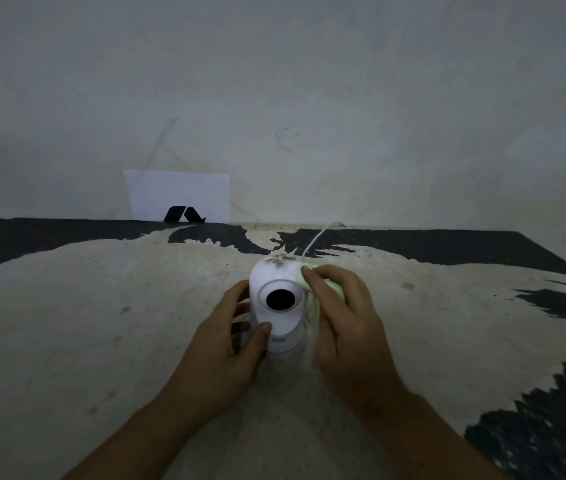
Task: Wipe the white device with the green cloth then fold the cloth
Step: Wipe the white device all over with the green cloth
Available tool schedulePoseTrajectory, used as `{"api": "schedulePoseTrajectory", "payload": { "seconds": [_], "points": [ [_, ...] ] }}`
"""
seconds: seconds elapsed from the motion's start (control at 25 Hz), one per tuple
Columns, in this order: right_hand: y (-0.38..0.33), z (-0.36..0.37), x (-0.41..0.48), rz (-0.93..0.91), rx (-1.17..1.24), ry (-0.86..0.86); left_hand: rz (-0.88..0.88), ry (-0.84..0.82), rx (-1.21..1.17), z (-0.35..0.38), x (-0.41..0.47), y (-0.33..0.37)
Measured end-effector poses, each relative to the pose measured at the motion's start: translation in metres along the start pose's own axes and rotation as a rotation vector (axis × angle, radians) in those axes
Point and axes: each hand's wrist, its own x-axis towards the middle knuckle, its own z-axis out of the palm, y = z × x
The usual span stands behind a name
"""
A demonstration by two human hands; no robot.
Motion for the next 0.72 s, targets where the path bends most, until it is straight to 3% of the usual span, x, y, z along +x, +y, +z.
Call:
{"api": "schedulePoseTrajectory", "payload": {
  "seconds": [0.12,0.36,0.56,0.72],
  "points": [
    [-0.006,0.003,0.004,-0.163,-0.06,-0.032,-0.007,0.002,-0.014,0.0,0.001,0.001],
    [0.006,0.007,0.004,0.09,0.044,0.053,-0.005,0.004,-0.004,0.001,0.0,0.002],
    [-0.002,0.008,0.006,-0.153,-0.032,0.023,-0.022,-0.002,-0.01,0.001,0.001,0.003],
    [0.006,0.011,0.008,0.086,0.072,0.04,-0.011,-0.001,0.005,0.001,0.001,0.003]
  ]
}}
